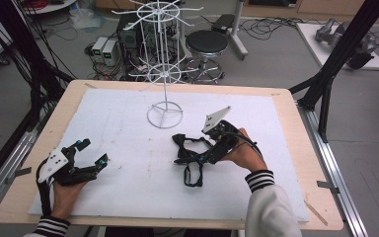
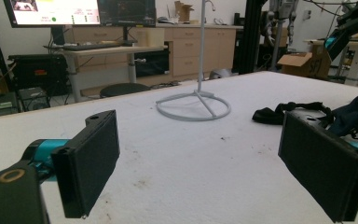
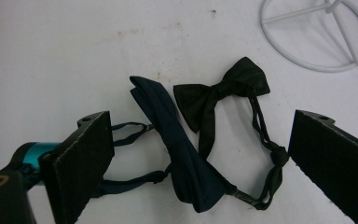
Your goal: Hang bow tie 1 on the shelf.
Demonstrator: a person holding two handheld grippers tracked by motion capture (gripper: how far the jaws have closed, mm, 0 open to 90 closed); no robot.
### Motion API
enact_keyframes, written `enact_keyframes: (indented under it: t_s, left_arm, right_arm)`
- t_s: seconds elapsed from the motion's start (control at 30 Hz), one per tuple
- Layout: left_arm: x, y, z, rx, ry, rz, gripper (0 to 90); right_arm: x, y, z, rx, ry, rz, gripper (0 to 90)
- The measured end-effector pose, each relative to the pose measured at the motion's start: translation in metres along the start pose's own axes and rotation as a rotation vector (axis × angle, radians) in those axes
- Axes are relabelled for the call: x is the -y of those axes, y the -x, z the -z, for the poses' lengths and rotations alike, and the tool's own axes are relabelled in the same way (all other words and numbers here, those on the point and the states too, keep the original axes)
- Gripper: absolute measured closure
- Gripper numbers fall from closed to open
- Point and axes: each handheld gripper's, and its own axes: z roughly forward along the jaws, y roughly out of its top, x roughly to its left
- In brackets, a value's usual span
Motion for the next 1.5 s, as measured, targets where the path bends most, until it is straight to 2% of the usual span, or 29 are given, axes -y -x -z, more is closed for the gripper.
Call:
enact_keyframes:
  t_s: [0.1, 0.13, 0.17, 0.27, 0.33, 0.37, 0.43, 0.73, 0.93, 1.07, 1.33, 1.5]
  left_arm:
    - [0.000, 0.000, 0.000, 0.000, 0.000, 0.000, 12.9]
    - [0.000, 0.000, 0.000, 0.000, 0.000, 0.000, 12.9]
    - [0.000, 0.000, 0.000, 0.000, -0.001, 0.000, 12.9]
    - [0.000, 0.000, 0.000, -0.001, 0.000, 0.002, 12.9]
    - [0.000, 0.000, 0.000, -0.002, -0.001, 0.001, 12.9]
    - [0.000, 0.000, 0.000, -0.002, -0.001, 0.001, 12.9]
    - [0.000, 0.000, 0.000, -0.002, -0.002, 0.002, 12.9]
    - [0.000, 0.000, 0.000, -0.003, -0.001, 0.004, 12.9]
    - [0.000, 0.000, 0.000, -0.001, -0.002, 0.004, 12.9]
    - [0.000, -0.001, 0.000, -0.001, -0.001, 0.003, 12.9]
    - [0.000, -0.001, 0.000, -0.001, -0.001, 0.004, 12.9]
    - [0.000, -0.001, 0.000, -0.001, 0.000, 0.005, 12.9]
  right_arm:
    - [-0.003, 0.000, -0.005, -0.013, -0.019, 0.009, 7.5]
    - [-0.004, 0.000, -0.006, -0.021, -0.034, 0.019, 9.7]
    - [-0.005, 0.000, -0.009, -0.041, -0.051, 0.034, 15.8]
    - [-0.006, 0.000, -0.013, -0.063, -0.054, 0.036, 15.8]
    - [-0.006, 0.000, -0.019, -0.079, -0.090, 0.031, 15.8]
    - [-0.006, 0.000, -0.019, -0.079, -0.090, 0.031, 15.8]
    - [-0.005, 0.001, -0.026, -0.098, -0.123, 0.053, 17.4]
    - [-0.008, 0.000, -0.039, -0.112, -0.185, 0.070, 21.7]
    - [-0.010, -0.002, -0.050, -0.137, -0.240, 0.111, 28.1]
    - [-0.009, -0.003, -0.055, -0.138, -0.271, 0.121, 32.4]
    - [-0.009, -0.003, -0.059, -0.137, -0.301, 0.140, 37.4]
    - [-0.010, -0.004, -0.061, -0.141, -0.316, 0.164, 44.5]
